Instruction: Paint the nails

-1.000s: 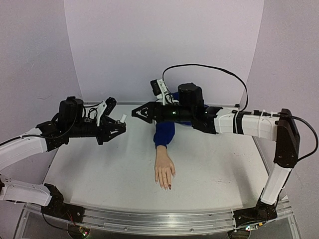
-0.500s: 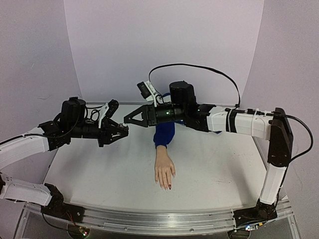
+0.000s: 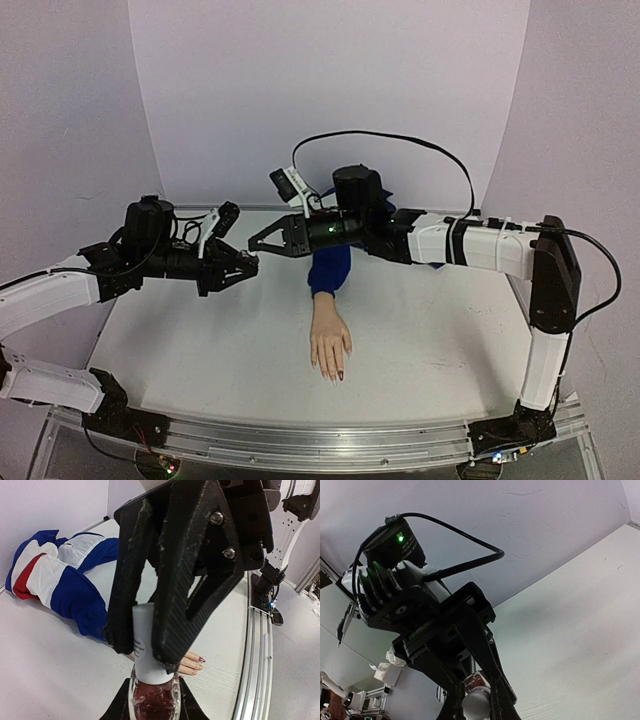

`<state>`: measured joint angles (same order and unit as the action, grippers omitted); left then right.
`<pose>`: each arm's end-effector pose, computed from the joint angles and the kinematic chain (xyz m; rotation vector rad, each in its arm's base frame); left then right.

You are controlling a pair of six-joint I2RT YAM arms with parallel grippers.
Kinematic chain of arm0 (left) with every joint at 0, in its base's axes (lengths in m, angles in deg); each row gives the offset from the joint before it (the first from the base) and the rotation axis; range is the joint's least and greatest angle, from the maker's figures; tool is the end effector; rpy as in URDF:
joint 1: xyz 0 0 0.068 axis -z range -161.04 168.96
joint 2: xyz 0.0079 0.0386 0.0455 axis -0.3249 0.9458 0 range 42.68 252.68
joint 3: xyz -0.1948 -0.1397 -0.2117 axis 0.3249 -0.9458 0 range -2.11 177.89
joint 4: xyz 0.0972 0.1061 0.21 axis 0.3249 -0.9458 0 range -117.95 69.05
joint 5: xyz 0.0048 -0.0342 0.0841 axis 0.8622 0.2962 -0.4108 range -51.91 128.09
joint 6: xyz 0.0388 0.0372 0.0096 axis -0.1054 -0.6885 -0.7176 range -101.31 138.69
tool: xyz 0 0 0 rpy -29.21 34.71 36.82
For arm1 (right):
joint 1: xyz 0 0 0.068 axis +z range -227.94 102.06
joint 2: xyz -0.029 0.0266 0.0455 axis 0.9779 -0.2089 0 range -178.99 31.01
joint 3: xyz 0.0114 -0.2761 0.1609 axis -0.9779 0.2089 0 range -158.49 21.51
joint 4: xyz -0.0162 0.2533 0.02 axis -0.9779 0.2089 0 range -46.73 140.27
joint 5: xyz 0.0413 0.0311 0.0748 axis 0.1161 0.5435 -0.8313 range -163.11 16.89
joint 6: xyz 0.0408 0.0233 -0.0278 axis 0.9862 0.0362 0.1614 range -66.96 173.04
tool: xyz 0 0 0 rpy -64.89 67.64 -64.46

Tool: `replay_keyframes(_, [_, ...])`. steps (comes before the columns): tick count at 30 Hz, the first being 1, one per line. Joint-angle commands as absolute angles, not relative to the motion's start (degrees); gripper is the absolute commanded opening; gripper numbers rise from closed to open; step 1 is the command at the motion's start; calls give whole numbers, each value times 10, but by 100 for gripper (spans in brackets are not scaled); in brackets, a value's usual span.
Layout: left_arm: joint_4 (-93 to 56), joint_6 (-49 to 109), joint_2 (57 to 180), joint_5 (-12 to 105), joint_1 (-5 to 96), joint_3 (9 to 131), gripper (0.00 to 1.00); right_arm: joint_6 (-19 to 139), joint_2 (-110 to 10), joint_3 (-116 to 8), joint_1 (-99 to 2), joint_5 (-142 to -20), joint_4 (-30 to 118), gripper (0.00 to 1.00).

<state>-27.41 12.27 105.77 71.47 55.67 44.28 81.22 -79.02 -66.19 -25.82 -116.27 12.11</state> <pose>0.1640 -0.1475 0.3401 1.0920 1.6973 -0.9143 0.2684 0.3856 0.3875 -1.0154 1.3599 1.6257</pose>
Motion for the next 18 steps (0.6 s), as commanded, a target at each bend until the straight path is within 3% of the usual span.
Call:
replay_keyframes(1, [-250,127,1060,709,559,473,4,803,-778,-678,-253,-1172,99,0])
replay_keyframes(3, [-251,132,1059,689,559,474,24,792,-761,-660,-255,-1136,99,0])
replay_keyframes(5, [-252,132,1054,676,559,471,53,779,-731,-631,-256,-1077,101,0])
replay_keyframes(8, [-253,132,1046,656,559,468,85,771,-678,-568,-267,-952,106,0])
replay_keyframes(9, [-254,133,1043,650,559,467,91,770,-660,-546,-272,-906,110,0])
replay_keyframes(11, [-254,135,1041,639,559,467,98,769,-627,-507,-280,-796,129,0])
replay_keyframes(12, [-255,136,1038,629,559,467,99,770,-595,-463,-292,-662,157,0])
replay_keyframes(18, [-256,135,1031,620,559,467,99,825,-545,-358,-370,-499,228,0])
